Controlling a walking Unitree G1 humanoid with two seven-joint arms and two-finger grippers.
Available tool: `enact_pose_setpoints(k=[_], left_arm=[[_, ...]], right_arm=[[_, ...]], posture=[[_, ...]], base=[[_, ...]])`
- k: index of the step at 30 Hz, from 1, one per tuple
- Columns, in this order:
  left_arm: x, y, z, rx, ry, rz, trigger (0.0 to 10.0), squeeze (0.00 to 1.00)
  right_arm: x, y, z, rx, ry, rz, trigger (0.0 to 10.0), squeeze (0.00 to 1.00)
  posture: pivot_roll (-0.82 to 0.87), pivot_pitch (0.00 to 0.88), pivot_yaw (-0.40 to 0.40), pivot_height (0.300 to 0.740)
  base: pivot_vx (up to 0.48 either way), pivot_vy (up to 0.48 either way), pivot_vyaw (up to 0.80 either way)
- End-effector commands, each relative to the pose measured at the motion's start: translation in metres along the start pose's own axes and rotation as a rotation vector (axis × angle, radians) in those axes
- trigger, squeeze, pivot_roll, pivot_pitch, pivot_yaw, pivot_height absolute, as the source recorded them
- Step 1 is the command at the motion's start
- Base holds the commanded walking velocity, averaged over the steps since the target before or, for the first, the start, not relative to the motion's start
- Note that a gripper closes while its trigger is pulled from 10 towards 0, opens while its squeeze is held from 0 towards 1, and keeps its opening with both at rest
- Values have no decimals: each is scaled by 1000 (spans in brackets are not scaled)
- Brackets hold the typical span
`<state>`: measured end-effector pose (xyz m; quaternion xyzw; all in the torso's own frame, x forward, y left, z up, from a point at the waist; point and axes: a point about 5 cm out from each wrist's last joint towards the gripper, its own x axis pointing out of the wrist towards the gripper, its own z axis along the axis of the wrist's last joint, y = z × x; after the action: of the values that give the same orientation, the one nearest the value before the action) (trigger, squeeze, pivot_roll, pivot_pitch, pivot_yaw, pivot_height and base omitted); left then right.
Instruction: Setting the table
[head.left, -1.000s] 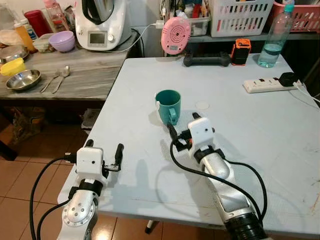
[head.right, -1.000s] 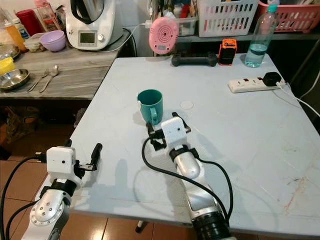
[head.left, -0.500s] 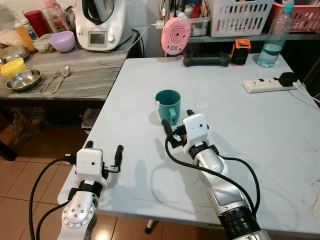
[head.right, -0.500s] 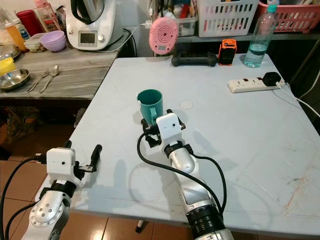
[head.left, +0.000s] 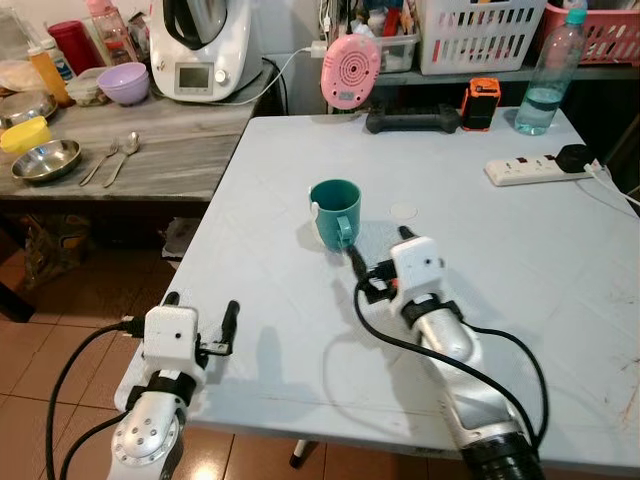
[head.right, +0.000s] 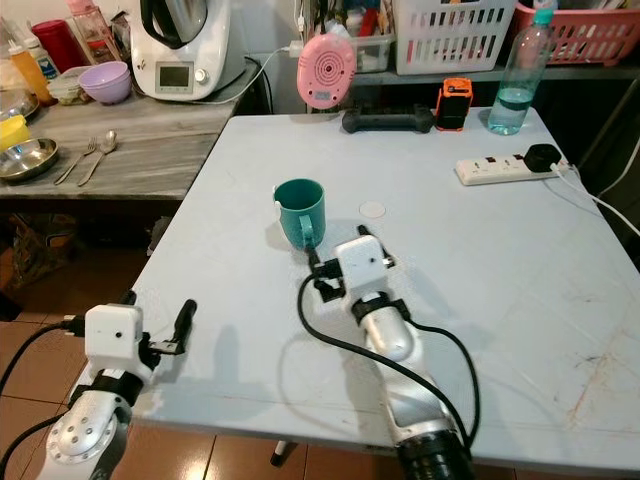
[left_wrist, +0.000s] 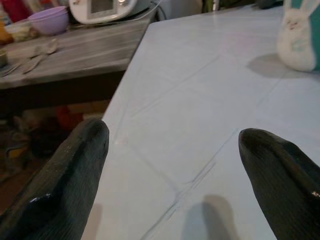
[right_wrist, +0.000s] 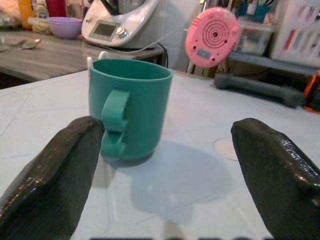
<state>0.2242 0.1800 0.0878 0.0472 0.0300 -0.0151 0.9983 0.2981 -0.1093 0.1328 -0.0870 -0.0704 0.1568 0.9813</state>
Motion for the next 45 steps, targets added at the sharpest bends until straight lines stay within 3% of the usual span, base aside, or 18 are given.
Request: enact_pose_setpoints(k=[1, 3, 9, 28, 45], left_arm=[[-3, 9, 1, 9, -1, 32, 10000, 0], [-6, 12, -2, 6, 13, 61, 10000, 0], [-9, 11, -5, -9, 29, 78, 10000, 0], [-3, 10, -4, 6, 26, 89, 10000, 0], [-2, 8, -3, 11, 37, 80, 10000, 0]], right_arm=[[-2, 0, 3, 6, -5, 8, 10000, 0], [-19, -13, 3, -15, 1, -22, 10000, 0], [-39, -29, -2, -74, 38, -39, 10000, 0], [-37, -14, 2, -72, 43, -4, 10000, 0], [-36, -12, 0, -70, 57, -2, 10000, 0]], posture=[[-206, 48, 98, 740], [-213, 46, 98, 740], [-221, 44, 97, 740], [-219, 37, 97, 740], [-216, 39, 100, 740]], base=[[0, 0, 0], [0, 0, 0], [0, 0, 0], [0, 0, 0], [0, 0, 0]])
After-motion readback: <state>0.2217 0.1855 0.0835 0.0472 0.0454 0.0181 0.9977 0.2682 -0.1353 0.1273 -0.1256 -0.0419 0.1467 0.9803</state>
